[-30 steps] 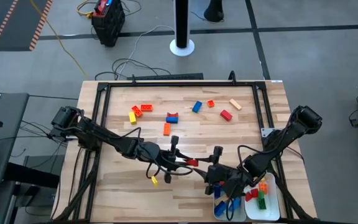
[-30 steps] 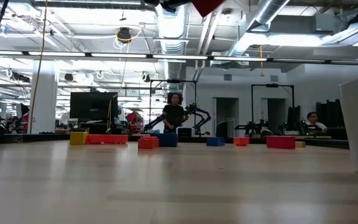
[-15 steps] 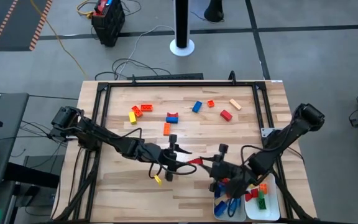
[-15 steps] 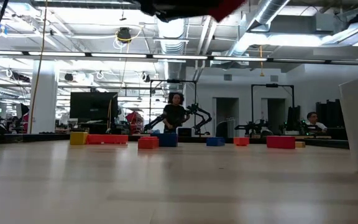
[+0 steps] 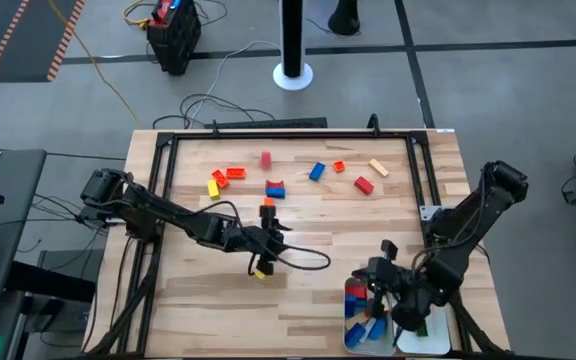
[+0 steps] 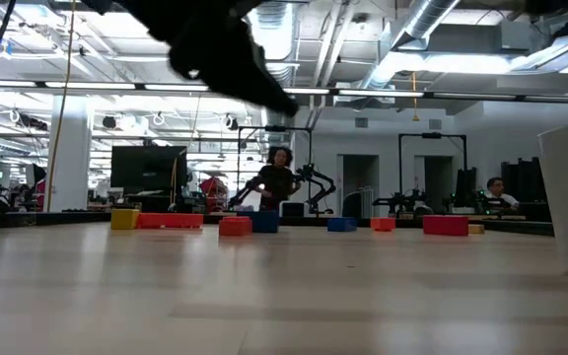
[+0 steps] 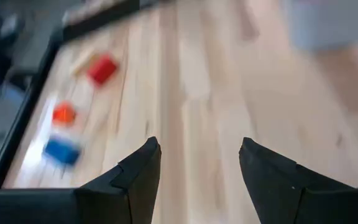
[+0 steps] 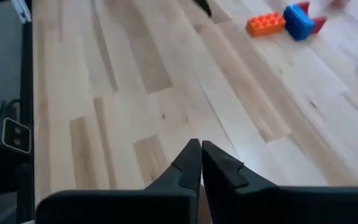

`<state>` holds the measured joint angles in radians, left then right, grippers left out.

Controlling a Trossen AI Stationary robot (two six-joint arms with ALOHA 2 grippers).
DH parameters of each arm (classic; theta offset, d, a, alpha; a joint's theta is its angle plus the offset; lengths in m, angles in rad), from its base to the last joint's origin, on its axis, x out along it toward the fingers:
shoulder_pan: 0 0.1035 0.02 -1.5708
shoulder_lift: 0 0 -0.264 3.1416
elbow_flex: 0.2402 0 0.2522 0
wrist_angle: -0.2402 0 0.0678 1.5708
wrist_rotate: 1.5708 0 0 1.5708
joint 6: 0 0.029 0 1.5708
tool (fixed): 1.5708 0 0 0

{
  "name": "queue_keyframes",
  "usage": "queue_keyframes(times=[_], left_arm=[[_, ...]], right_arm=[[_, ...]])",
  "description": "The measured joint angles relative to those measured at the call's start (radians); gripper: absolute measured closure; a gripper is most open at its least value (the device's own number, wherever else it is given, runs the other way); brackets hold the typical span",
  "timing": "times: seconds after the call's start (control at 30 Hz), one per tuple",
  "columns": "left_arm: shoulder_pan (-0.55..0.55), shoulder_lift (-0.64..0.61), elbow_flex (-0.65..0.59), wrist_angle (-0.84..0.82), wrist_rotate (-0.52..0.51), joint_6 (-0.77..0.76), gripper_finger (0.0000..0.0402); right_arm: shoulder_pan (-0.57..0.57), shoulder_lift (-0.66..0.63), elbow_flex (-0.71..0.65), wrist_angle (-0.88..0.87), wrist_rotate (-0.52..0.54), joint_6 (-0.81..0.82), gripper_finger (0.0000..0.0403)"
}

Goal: Sort blocks by size
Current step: Put the large red wooden block into the gray bin, then put the large blue game piece into the gray bin

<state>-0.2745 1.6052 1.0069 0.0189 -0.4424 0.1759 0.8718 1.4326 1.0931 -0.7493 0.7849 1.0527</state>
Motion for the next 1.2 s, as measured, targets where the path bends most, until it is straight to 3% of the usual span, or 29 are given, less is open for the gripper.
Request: queue_keyframes(times=[0.07,0.2,0.27,0.6,0.73,0.9,1.0,1.2], left_arm=[[-0.018,-0.031,0.000,-0.074,-0.035,-0.014,0.0194],[-0.092,-0.140,0.000,-0.201,-0.311,-0.016,0.0194],[-0.110,-0.206,0.000,-0.215,-0.373,-0.018,0.0194],[-0.095,-0.362,0.002,-0.381,-0.374,-0.162,0.0194],[-0.041,-0.357,-0.019,-0.438,-0.305,-0.208,0.0194],[0.143,-0.280,-0.089,-0.345,-0.101,-0.155,0.0195],[0.269,-0.199,-0.095,-0.262,0.026,-0.103,0.0199],[0.450,-0.022,-0.044,-0.186,0.159,0.005,0.0209]], right_arm=[[0.012,0.009,0.000,0.002,-0.014,0.006,0.0364],[0.048,0.015,0.000,-0.009,-0.013,0.008,0.0365],[0.054,0.015,0.000,-0.012,0.022,0.013,0.0365],[0.055,0.015,0.000,-0.025,0.057,0.013,0.0364],[0.053,0.015,0.000,-0.029,0.090,-0.017,0.0364],[0.012,0.015,0.000,-0.028,0.156,-0.105,0.0356],[-0.034,0.015,-0.010,0.003,0.157,-0.152,0.0341],[-0.105,0.015,-0.069,0.127,0.085,-0.256,0.0302]])
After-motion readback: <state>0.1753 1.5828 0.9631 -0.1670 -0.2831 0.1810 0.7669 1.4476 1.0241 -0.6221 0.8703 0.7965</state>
